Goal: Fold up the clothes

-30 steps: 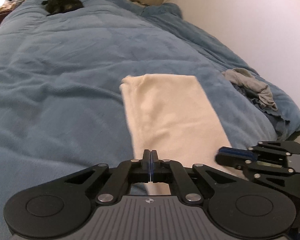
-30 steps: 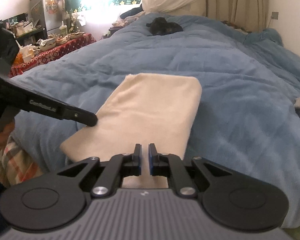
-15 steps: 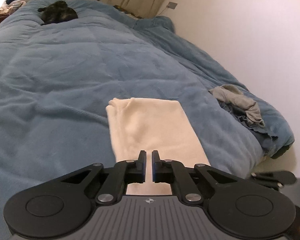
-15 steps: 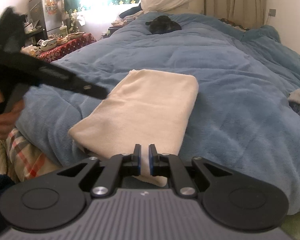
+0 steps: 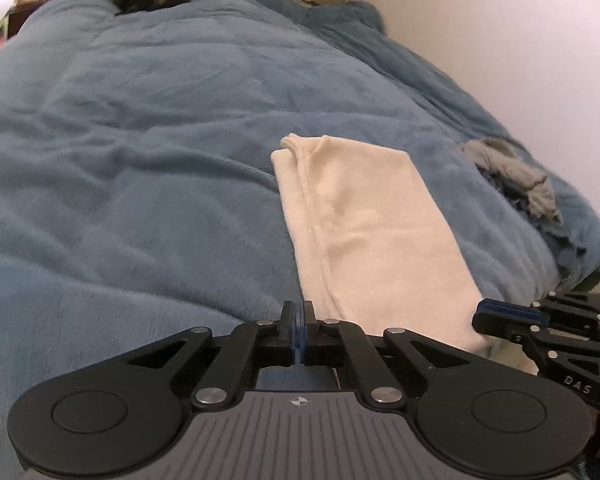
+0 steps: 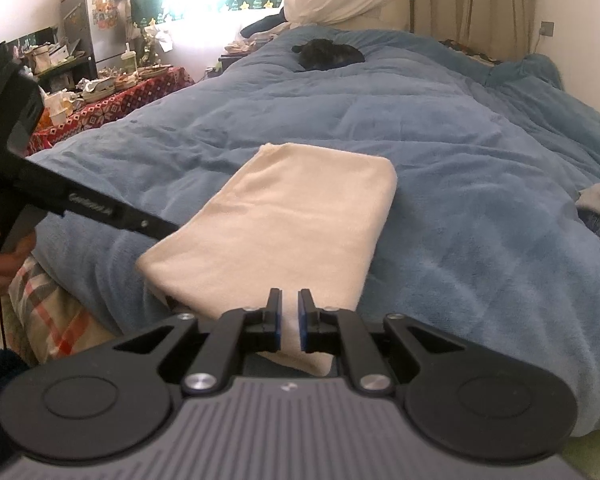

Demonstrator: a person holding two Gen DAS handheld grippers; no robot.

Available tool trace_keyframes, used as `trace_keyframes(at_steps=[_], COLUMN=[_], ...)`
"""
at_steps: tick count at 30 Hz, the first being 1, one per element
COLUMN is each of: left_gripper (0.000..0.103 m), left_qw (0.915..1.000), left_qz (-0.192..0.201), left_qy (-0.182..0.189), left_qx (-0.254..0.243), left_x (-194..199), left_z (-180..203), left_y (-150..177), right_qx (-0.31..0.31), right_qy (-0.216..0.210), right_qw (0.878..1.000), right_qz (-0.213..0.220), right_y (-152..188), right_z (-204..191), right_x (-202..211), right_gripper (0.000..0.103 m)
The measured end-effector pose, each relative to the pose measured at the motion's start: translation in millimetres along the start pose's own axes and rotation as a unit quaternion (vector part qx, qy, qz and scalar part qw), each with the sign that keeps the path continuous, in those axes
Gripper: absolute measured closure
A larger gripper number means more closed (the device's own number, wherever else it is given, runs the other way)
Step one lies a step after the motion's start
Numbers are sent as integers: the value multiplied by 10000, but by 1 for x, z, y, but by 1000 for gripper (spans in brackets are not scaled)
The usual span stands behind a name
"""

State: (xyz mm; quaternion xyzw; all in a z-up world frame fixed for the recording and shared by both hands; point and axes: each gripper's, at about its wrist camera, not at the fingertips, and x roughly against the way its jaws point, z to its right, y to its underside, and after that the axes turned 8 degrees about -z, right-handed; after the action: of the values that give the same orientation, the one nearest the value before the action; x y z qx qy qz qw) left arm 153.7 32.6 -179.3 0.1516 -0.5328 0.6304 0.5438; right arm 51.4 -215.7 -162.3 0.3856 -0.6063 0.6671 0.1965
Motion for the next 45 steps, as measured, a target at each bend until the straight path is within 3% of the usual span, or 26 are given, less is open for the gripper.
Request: trace_keyframes(at_steps=[4, 6, 8, 12, 19, 21, 22, 23, 29, 37, 45], left_gripper=[92, 69, 63, 60, 60, 71, 72, 77, 82, 83, 83], left_qw=[9996, 9986, 9981, 9986, 9962, 9957, 9958, 9961, 9963, 9931, 9872], left_qz=[159, 250, 321, 185, -173, -175, -154, -116, 128, 668, 1271], left_qy=[172, 342, 391, 356, 634, 732, 733, 724, 729, 608, -253], left_qx=[175, 328, 357, 337, 575, 543, 525, 483, 447, 751, 931], left_x=[8, 9, 8, -9, -40, -41, -41, -39, -22, 46, 152], left_z=[-1, -2, -1, 1, -8, -8, -7, -6, -4, -40, -132], left_y=[-4, -12, -19, -35, -44, -44, -44, -43, -42, -64, -79], right_qx=[-113, -225, -352, -623, -1078, -1131, -1108, -1059, -914, -631, -215], right_qy=[90, 135, 191, 214, -107, -201, -242, -271, -226, -584, -1369], right_qw=[9998, 9995, 9990, 9976, 9940, 9932, 9933, 9937, 9955, 9959, 9886], right_qz=[103, 145, 195, 236, -131, -206, -228, -250, -67, 291, 581], right_y=[-2, -6, -11, -25, -41, -42, -42, -43, -53, -110, -200], right_z=[7, 14, 23, 41, 63, 66, 66, 63, 48, 7, -100], right_x=[6, 7, 6, -5, -42, -49, -51, -52, -38, -27, -65], right_gripper=[93, 92, 82, 75, 68, 68, 71, 81, 88, 89, 89])
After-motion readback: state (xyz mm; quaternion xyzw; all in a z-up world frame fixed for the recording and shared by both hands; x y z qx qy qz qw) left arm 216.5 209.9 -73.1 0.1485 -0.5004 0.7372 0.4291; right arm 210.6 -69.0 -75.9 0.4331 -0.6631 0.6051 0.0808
